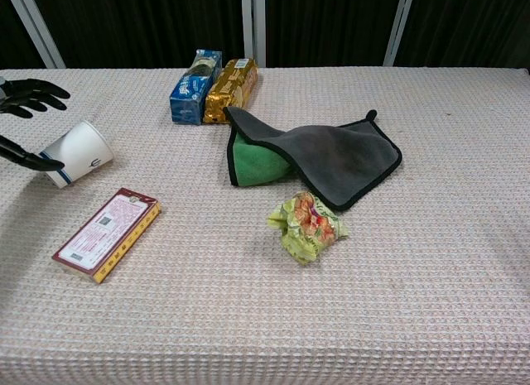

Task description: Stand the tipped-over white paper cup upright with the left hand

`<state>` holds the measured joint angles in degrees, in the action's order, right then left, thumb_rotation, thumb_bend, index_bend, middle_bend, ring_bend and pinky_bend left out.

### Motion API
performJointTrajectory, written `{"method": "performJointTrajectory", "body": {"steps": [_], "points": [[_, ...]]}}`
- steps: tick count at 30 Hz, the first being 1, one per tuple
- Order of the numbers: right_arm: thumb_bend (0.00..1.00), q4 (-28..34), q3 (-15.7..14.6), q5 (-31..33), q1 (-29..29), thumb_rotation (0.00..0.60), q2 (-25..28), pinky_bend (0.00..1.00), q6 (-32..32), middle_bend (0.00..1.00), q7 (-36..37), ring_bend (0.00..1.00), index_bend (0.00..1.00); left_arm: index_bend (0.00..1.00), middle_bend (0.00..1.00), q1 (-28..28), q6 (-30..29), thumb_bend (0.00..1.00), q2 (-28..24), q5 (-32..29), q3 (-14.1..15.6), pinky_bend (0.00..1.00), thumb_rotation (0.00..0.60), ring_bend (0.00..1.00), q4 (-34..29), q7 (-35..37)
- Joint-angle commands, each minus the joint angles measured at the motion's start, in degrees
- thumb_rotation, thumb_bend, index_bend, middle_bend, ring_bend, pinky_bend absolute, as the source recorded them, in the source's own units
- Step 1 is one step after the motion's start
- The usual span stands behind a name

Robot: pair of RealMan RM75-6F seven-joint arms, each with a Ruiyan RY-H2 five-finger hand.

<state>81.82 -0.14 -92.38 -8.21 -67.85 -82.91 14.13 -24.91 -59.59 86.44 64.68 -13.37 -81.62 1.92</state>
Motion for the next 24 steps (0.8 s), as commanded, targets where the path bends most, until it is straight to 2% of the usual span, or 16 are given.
{"method": "performJointTrajectory", "body": {"steps": [1, 13, 20, 24], "points": [[0.19, 0.4, 0.0, 0.1, -0.1, 0.6, 0.2, 0.11, 0.2, 0.21, -0.4, 0.07, 0.2, 0.14, 0.15, -0.1, -1.3, 0.1, 1.7, -1.1, -0.4, 0.14, 0.6, 0.12, 1.3, -0.8], [0.19, 1.6, 0.1, -0.1, 0.2, 0.6, 1.2, 0.11, -0.7, 0.21, -1.5, 0.07, 0.2, 0.11, 0.12, 0.3, -5.1, 0.09, 5.7, -2.3, 0.5, 0.14, 0.6, 0.12, 2.8, -5.1], [0.19, 1.4, 0.0, -0.1, 0.4, 0.6, 1.0, 0.11, -0.7, 0.21, -1.2, 0.07, 0.2, 0.11, 0.13, -0.6, -4.2, 0.09, 8.1, -7.9, -1.5, 0.14, 0.6, 0.12, 4.5, -8.4], [0.19, 1.3, 0.0, 0.0, 0.6, 0.6, 1.1, 0.11, -0.9, 0.21, -1.0, 0.07, 0.2, 0.16, 0.15, -1.2, -3.9, 0.09, 9.2, -9.6, -2.4, 0.16, 0.6, 0.16, 6.8, -9.4]]}}
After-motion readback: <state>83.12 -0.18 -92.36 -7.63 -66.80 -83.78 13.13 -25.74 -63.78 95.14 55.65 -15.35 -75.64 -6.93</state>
